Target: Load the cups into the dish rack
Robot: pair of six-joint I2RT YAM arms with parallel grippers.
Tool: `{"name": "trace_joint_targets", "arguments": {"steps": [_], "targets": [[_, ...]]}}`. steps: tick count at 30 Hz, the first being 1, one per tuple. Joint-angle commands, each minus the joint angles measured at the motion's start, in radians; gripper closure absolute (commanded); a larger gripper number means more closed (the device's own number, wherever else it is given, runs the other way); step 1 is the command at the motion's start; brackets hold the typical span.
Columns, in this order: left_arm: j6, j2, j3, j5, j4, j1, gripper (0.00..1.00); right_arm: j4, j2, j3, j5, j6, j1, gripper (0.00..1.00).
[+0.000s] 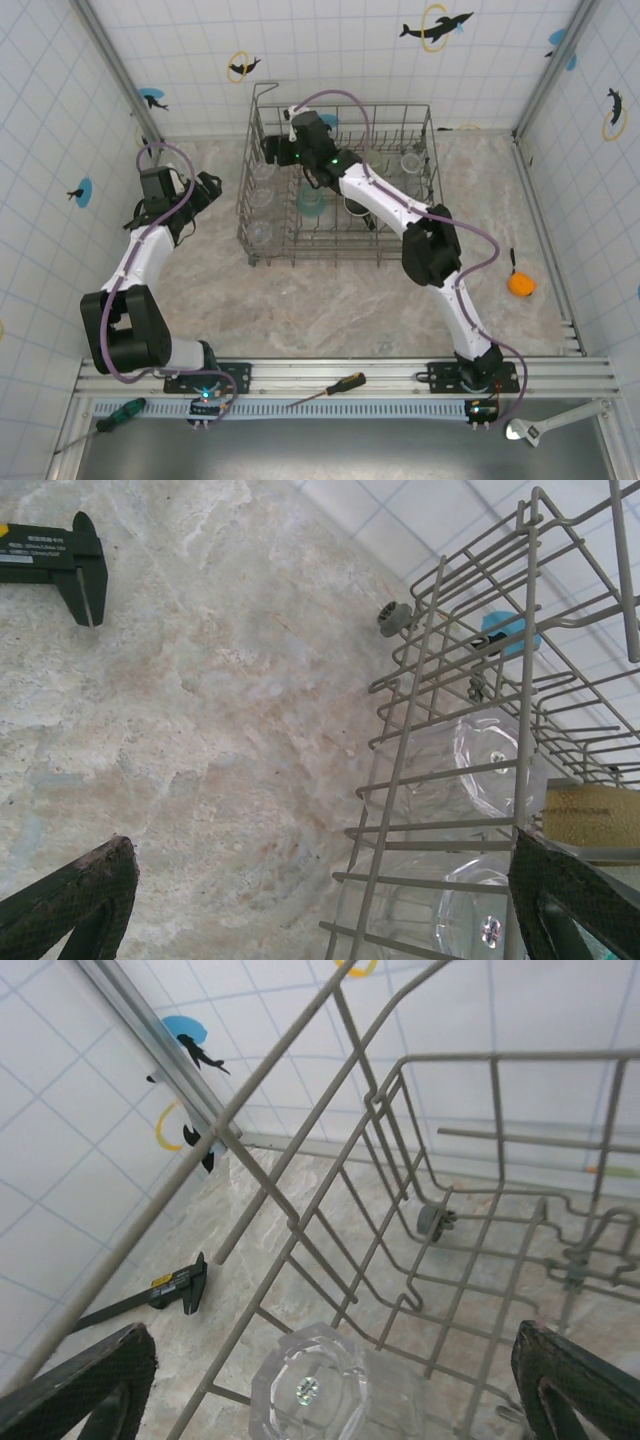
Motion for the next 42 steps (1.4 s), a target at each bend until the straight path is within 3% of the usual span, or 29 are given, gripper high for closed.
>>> {"name": "trace_joint_targets", "arguments": {"steps": [1, 14, 22, 29, 39, 42], "targets": [[0.027, -0.015, -0.012, -0.032, -0.004, 0.006, 0.03, -0.033, -0.139, -0.034, 0.019, -0.033, -0.037, 0.0], [0.08, -0.099, -0.112, -0.216, 0.108, 0.007, 0.03, 0.033, -0.501, -0.485, 0.059, -0.041, -0.216, 0.0], [0.143, -0.085, -0.159, -0.307, 0.165, 0.007, 0.03, 0.097, -0.715, -0.785, 0.05, 0.008, -0.388, 0.0], [0.126, -0.172, -0.337, -0.435, 0.334, 0.004, 0.02, 0.212, -0.906, -1.047, 0.075, -0.033, -0.53, 0.0], [0.155, -0.237, -0.546, -0.459, 0.537, 0.004, 0.03, 0.203, -1.001, -1.255, 0.158, -0.112, -0.641, 0.0], [0.2, -0.247, -0.615, -0.429, 0.615, 0.003, 0.03, 0.316, -1.043, -1.389, 0.217, -0.108, -0.64, 0.0]]}}
